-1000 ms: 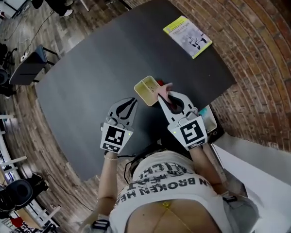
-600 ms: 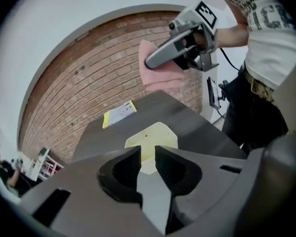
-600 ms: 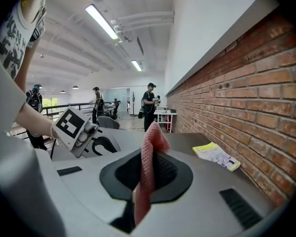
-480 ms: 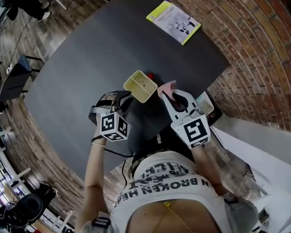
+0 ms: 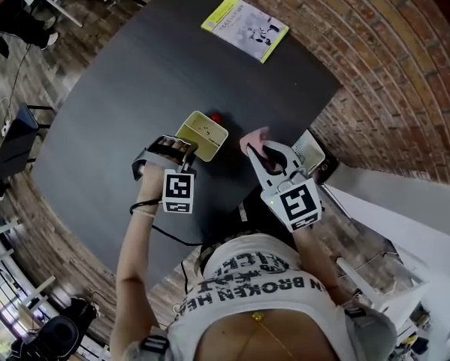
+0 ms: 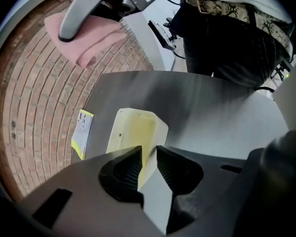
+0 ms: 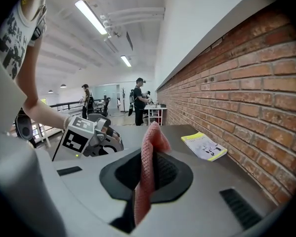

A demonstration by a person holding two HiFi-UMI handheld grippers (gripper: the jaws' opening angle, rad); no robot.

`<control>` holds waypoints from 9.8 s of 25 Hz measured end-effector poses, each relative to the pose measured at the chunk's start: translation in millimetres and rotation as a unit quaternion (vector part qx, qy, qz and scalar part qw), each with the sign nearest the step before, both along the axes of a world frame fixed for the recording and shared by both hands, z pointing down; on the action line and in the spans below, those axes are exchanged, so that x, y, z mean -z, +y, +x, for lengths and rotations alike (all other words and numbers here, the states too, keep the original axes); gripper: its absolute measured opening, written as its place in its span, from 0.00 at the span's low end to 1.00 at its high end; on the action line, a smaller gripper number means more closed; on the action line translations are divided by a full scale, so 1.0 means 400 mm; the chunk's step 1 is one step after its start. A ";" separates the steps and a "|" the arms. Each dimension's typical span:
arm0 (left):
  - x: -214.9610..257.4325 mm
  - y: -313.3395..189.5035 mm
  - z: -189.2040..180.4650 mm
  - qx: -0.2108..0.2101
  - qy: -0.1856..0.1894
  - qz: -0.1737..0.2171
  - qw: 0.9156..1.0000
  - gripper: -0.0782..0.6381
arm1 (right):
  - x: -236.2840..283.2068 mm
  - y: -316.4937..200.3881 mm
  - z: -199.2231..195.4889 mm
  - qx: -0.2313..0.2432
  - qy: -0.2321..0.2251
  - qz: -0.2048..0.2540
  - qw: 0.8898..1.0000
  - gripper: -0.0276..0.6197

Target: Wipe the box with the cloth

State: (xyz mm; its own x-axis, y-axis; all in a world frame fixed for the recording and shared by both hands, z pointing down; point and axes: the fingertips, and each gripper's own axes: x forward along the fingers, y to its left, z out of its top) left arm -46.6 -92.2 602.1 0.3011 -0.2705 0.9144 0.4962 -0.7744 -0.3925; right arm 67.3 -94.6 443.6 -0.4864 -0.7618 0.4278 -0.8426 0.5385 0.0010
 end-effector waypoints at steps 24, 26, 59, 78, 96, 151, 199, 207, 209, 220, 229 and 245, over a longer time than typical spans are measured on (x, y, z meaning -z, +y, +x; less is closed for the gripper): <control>-0.026 0.247 -0.121 0.023 -0.059 -0.013 0.998 0.17 | -0.074 0.032 -0.123 0.208 0.020 0.028 0.978 0.07; -0.027 0.264 -0.138 0.024 -0.057 -0.016 0.998 0.17 | -0.102 0.037 -0.158 0.259 0.035 0.032 0.965 0.07; -0.027 0.267 -0.163 0.068 -0.012 -0.070 0.995 0.17 | -0.512 0.066 -0.325 0.644 0.321 0.037 0.693 0.07; -0.023 0.252 -0.141 0.130 0.010 -0.077 0.988 0.17 | -0.478 0.092 -0.298 0.529 0.243 -0.039 0.812 0.07; -0.023 0.262 -0.126 0.254 0.085 -0.131 0.954 0.16 | -0.465 0.189 -0.362 0.542 0.222 -0.035 0.810 0.07; 0.005 0.183 -0.336 0.206 -0.006 -0.045 0.978 0.25 | -0.366 0.139 -0.248 0.341 0.163 -0.069 0.923 0.07; -0.047 0.291 -0.077 0.348 0.046 -0.185 0.918 0.14 | -0.438 0.038 -0.294 0.490 0.192 -0.066 0.847 0.07; -0.048 0.290 -0.079 0.340 0.042 -0.187 0.921 0.14 | -0.446 0.052 -0.320 0.539 0.204 -0.054 0.816 0.07; -0.046 0.289 -0.081 0.342 0.042 -0.188 0.920 0.14 | -0.444 0.063 -0.323 0.544 0.205 -0.051 0.812 0.07; -0.049 0.289 -0.082 0.354 0.053 -0.199 0.912 0.14 | -0.452 0.136 -0.313 0.546 0.199 -0.060 0.812 0.07; -0.057 0.288 -0.078 0.356 0.048 -0.193 0.913 0.14 | -0.451 0.184 -0.297 0.525 0.188 -0.070 0.827 0.07; -0.077 0.276 -0.056 0.438 0.081 -0.202 0.872 0.13 | -0.430 0.255 -0.267 0.510 0.152 -0.088 0.842 0.07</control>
State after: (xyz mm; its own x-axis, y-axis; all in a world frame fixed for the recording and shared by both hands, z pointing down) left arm -69.1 18.2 632.8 0.2746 -0.1263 0.9532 -0.3929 -0.9196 -0.0087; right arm -39.4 7.3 615.7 -0.6959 0.0750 0.7142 0.0839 0.9962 -0.0228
